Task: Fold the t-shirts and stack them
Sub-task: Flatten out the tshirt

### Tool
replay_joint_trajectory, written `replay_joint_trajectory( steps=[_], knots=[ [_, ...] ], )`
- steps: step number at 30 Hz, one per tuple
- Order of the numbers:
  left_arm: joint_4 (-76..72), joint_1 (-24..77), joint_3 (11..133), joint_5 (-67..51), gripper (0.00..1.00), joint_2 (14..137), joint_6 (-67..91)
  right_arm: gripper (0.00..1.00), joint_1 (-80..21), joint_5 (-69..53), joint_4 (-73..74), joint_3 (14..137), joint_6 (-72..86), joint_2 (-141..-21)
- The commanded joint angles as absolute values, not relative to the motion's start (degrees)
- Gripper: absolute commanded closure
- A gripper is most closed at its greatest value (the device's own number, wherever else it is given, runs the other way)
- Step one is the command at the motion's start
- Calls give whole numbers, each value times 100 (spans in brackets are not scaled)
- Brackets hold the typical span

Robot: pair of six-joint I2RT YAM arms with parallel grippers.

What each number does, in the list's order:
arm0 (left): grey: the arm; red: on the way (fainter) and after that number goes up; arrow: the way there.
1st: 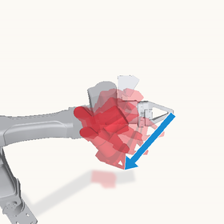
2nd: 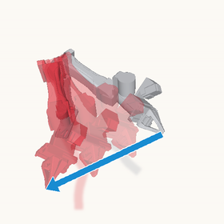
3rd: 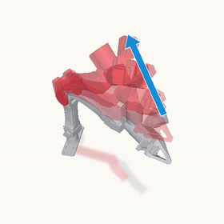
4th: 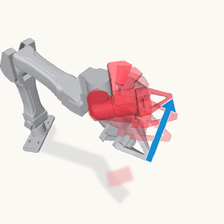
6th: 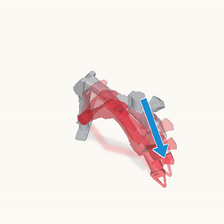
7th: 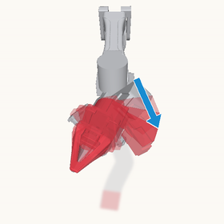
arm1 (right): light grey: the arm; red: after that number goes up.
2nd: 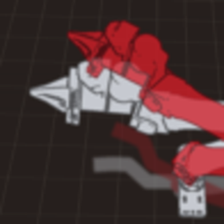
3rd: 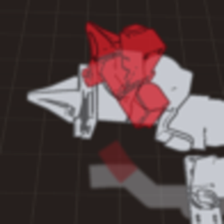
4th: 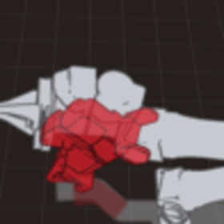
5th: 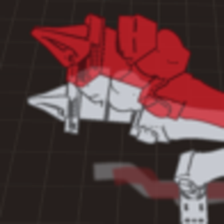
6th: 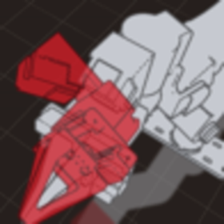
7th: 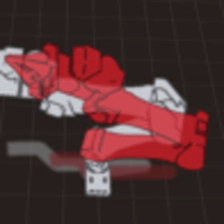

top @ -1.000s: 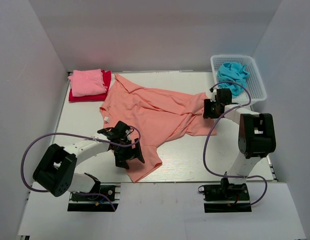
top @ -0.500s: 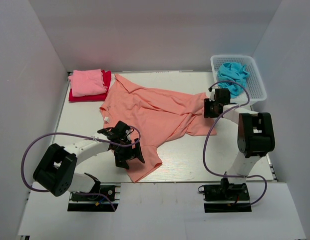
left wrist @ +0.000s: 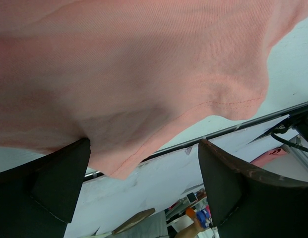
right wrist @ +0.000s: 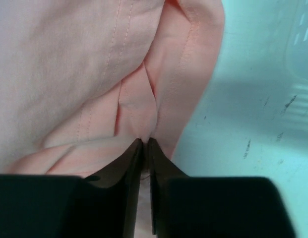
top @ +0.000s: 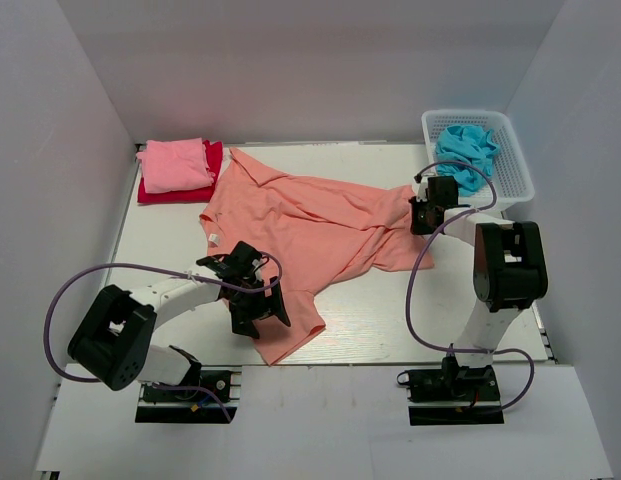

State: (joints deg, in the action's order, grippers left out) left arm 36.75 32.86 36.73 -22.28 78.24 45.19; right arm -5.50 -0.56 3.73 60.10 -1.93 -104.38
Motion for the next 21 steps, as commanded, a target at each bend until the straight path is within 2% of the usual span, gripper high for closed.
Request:
replay_joint_trajectory(
  steps=[1,3,7,9,11,12,14,17,18,19,21],
  knots=[
    [3542,3322,3683,-2153,0,7884,4518,87,-554,-325,457,6170,-132,-10486],
    [3595,3322,3683,-2153,0,7884,4518,99,-580,-465,483,6135,-53,-10380],
    [3595,3322,3683,-2101,0,7884,4518,100,-571,-361,545,6056,123,-10108],
    [3647,3322,3735,-2101,5,7884,4518,100,-589,-264,676,6073,176,-10011],
    [3647,3322,3735,-2048,14,7884,4570,100,-571,-27,834,6108,325,-9923],
    [3700,3322,3735,-2048,27,7832,4570,100,-571,200,905,6178,404,-9888],
    [3700,3322,3735,-2048,41,7831,4570,100,-571,237,958,6187,413,-9809],
    [3700,3322,3735,-2048,60,7778,4632,89,-589,62,984,6161,404,-9738],
    [3700,3322,3735,-2048,64,7778,4632,89,-580,-156,1010,6144,378,-9764],
    [3700,3322,3735,-2048,75,7726,4684,88,-589,-263,1028,6161,378,-9799],
    [3700,3322,3735,-2048,85,7726,4685,86,-597,-325,1081,6161,396,-9870]
  ],
)
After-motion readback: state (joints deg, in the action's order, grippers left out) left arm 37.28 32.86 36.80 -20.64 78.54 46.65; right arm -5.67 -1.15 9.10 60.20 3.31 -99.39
